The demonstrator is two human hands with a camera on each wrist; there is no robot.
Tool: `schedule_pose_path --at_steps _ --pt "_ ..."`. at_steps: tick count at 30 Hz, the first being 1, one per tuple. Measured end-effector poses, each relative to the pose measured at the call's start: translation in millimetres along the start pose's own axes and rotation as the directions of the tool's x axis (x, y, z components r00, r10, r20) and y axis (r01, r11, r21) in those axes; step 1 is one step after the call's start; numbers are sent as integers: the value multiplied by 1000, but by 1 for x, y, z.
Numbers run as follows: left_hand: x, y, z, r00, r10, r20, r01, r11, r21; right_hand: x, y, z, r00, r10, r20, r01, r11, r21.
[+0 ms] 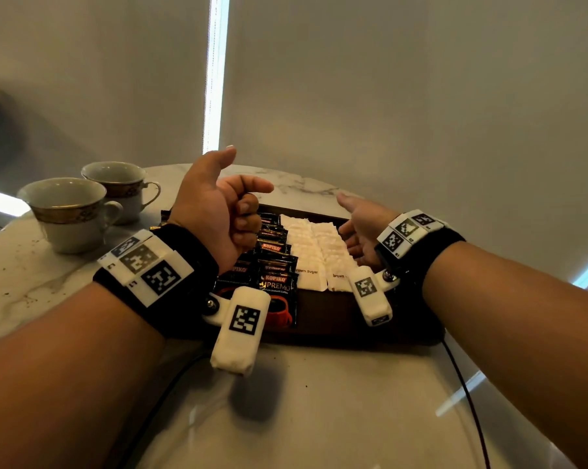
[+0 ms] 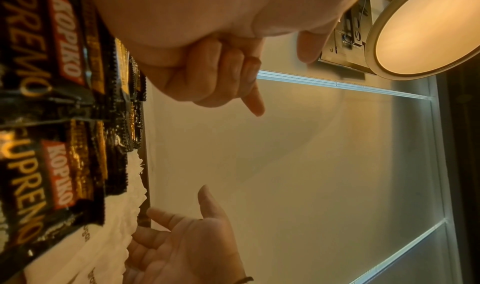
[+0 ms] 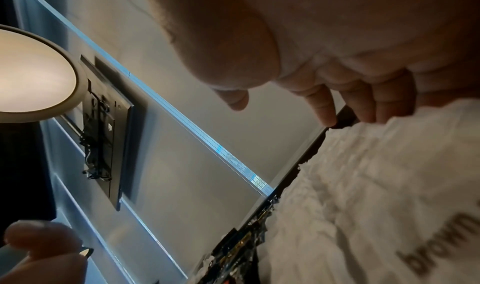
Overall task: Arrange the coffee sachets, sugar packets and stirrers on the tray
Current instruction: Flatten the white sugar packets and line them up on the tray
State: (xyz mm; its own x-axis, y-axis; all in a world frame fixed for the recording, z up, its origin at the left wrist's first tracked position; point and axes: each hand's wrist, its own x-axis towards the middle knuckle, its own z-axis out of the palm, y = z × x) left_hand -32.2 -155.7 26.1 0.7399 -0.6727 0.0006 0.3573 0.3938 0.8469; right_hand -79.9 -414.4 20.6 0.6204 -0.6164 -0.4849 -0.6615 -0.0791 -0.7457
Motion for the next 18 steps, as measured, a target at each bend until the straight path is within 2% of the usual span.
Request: schedule_pose_path --at_steps 4,8,11,13,15,18 --pt "-3 0 1 1000 11 3 -11 1000 -13 -8 9 -7 989 -26 -146 24 1000 -12" --pt "-5 1 0 1000 23 4 -23 1000 -21 -28 21 -3 1000 -7 5 7 997 81" --pt "-5 0 0 1000 18 4 -18 1000 -17 -41 25 -2 999 -28 24 24 990 136" --pt "-5 -1 1 1000 10 7 -10 1000 -17 -46 27 -11 998 -45 -36 49 987 150" --pt "-6 -1 2 1000 4 12 -4 1000 -12 -47 31 -33 984 -73 -161 95 987 130" --pt "-6 -1 2 1000 1 6 -1 1000 -11 -51 36 -73 923 -111 -369 134 990 37"
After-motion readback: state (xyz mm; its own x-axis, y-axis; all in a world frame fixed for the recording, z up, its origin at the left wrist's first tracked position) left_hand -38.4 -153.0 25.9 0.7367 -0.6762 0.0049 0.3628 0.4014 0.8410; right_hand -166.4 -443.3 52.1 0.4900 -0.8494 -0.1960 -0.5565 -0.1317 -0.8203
